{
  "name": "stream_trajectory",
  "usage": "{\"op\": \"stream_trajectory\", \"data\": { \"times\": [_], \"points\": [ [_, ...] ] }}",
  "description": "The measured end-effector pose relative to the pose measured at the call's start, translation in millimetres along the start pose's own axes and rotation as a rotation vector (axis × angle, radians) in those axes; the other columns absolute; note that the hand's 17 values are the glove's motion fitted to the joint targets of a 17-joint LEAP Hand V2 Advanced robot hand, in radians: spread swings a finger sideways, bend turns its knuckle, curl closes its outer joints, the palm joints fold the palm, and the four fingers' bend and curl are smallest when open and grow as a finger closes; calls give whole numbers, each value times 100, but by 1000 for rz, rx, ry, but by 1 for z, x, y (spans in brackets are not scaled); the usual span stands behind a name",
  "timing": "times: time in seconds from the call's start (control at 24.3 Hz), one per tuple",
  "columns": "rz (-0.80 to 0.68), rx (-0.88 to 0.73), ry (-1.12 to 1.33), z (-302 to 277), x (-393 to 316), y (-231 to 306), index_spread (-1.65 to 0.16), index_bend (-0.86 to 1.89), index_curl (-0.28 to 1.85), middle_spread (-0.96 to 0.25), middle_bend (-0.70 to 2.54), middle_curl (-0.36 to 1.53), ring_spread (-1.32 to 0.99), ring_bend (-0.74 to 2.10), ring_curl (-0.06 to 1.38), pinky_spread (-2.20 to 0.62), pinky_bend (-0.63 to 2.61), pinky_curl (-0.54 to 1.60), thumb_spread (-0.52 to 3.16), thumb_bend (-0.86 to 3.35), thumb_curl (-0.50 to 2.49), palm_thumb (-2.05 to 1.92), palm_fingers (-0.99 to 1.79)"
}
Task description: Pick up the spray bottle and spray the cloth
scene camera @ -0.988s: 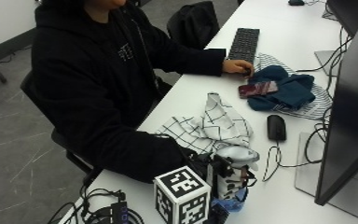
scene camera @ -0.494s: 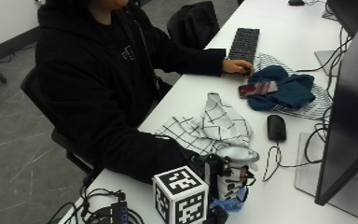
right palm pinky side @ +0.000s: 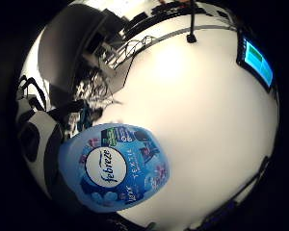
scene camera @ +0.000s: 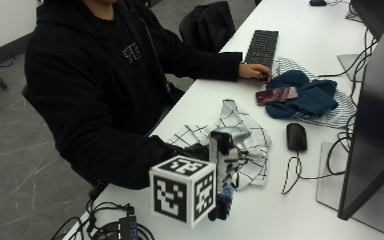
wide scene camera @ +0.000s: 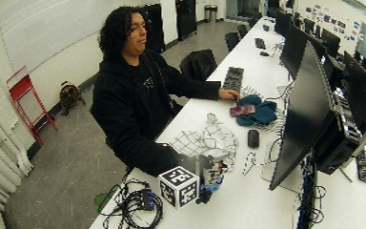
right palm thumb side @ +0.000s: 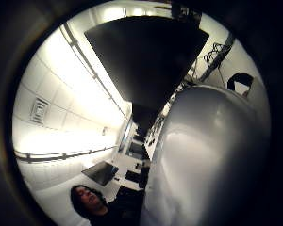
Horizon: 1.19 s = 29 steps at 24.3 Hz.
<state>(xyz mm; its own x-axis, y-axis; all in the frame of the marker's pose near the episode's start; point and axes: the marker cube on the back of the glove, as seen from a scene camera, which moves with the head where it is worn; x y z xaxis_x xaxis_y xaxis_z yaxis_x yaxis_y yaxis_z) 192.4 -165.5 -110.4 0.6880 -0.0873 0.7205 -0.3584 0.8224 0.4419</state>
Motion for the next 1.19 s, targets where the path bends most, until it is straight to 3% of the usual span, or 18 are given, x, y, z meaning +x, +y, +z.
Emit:
{"op": "stream_trajectory", "data": {
  "times": [0.45,0.82,1.19],
  "points": [
    [-150,-756,786,29,-121,58,-27,25,51,-20,71,56,-22,81,49,-32,51,42,53,-3,66,92,140],
    [-42,-974,1205,99,-98,71,-27,26,53,-20,70,55,-22,80,48,-33,49,41,52,-3,68,92,140],
    [44,-1106,1282,137,-47,89,-27,26,54,-21,69,55,-23,79,48,-33,48,41,52,-3,69,91,140]
  ]
}}
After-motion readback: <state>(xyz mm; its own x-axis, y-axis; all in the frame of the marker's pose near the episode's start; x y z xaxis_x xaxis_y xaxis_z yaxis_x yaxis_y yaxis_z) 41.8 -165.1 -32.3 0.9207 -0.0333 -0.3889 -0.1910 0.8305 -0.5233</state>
